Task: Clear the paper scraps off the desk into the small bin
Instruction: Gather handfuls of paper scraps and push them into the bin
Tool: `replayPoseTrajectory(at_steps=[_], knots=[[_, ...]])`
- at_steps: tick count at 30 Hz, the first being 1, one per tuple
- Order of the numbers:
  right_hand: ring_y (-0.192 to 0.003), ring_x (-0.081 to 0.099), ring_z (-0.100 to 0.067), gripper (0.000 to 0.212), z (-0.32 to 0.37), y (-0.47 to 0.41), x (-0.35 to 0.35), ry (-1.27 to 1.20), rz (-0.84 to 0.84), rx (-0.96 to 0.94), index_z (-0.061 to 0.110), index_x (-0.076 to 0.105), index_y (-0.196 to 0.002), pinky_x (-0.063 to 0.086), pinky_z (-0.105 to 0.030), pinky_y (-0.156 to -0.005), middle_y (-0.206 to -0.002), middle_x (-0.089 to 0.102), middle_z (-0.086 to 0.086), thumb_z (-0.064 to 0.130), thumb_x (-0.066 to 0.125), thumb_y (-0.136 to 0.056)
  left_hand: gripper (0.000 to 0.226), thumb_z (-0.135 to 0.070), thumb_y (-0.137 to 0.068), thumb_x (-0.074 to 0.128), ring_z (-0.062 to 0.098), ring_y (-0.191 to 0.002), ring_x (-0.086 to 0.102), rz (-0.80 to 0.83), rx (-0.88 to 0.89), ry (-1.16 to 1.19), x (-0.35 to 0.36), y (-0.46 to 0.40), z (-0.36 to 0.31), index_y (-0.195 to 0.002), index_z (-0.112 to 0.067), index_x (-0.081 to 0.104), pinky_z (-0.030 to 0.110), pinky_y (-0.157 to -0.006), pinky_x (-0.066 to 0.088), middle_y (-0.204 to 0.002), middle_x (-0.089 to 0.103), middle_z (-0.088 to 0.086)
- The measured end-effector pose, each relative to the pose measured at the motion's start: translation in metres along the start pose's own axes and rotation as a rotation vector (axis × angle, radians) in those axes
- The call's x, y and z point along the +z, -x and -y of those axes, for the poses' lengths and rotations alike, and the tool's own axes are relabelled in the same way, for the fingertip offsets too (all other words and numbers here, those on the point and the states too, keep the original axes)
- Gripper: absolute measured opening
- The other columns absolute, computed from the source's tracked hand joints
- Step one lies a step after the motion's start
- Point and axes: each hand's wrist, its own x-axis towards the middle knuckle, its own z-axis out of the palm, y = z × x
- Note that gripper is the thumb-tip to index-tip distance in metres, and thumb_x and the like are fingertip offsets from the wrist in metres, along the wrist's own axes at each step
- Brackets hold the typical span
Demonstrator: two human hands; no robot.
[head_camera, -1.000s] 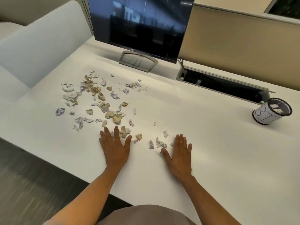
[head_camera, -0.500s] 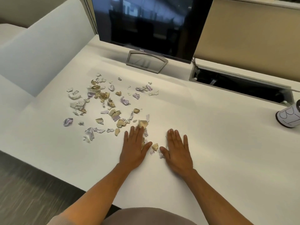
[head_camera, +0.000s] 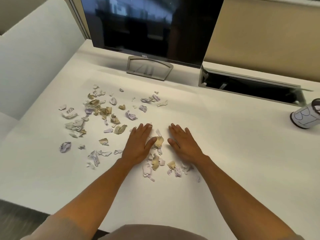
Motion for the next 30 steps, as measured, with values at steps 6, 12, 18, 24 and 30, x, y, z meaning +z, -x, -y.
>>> replayPoseTrajectory(at_steps=[6,12,18,24,30], knots=[[-0.148,0.0,-0.012,0.053,0.011,0.011,0.007,0.098,0.098,-0.14,0.021,0.011,-0.153,-0.006,-0.038,-0.12,-0.161,0.01,0.006,0.039,0.019,-0.104,0.071,-0.063,-0.095,0.015,0.008,-0.146,0.016,0.132,0.197,0.123,0.011,0.016,-0.013,-0.144,-0.018,0.042,0.03,-0.121,0.006,-0.154,0.033,-0.002],[-0.148,0.002,-0.008,0.071,0.013,0.048,0.009,0.056,0.145,-0.145,0.023,0.014,-0.153,-0.004,-0.029,-0.12,-0.16,0.012,0.008,0.055,-0.001,-0.09,0.064,-0.058,-0.097,0.022,0.001,-0.144,0.019,0.166,0.236,0.233,0.014,0.045,-0.02,-0.141,-0.018,0.046,0.027,-0.12,0.01,-0.151,0.038,-0.004],[-0.145,0.009,-0.001,0.05,0.014,0.076,-0.003,-0.176,0.074,-0.044,0.022,0.03,-0.148,0.011,-0.03,-0.121,-0.157,0.025,0.008,0.04,0.029,-0.102,0.052,-0.05,-0.096,0.037,-0.002,-0.143,0.02,0.069,0.194,0.342,-0.002,0.058,-0.026,-0.14,-0.022,0.047,0.029,-0.12,0.014,-0.149,0.04,-0.01],[-0.142,-0.005,0.002,0.076,-0.004,0.112,0.003,-0.168,-0.108,0.259,0.021,0.01,-0.153,-0.001,-0.023,-0.118,-0.159,0.006,0.009,0.065,0.025,-0.093,0.088,-0.074,-0.082,0.04,0.001,-0.147,-0.005,0.03,0.041,0.188,-0.012,0.083,-0.013,-0.152,-0.023,0.02,0.027,-0.12,-0.001,-0.159,0.006,-0.013],[-0.143,-0.026,-0.013,0.089,0.02,0.112,0.039,0.062,-0.023,0.303,0.016,-0.013,-0.151,-0.019,-0.042,-0.116,-0.155,-0.023,0.003,0.073,0.004,-0.084,0.116,-0.089,-0.073,0.031,0.014,-0.146,-0.02,0.162,0.006,-0.119,0.011,0.101,-0.023,-0.151,-0.017,-0.016,0.041,-0.12,-0.008,-0.16,-0.016,0.001]])
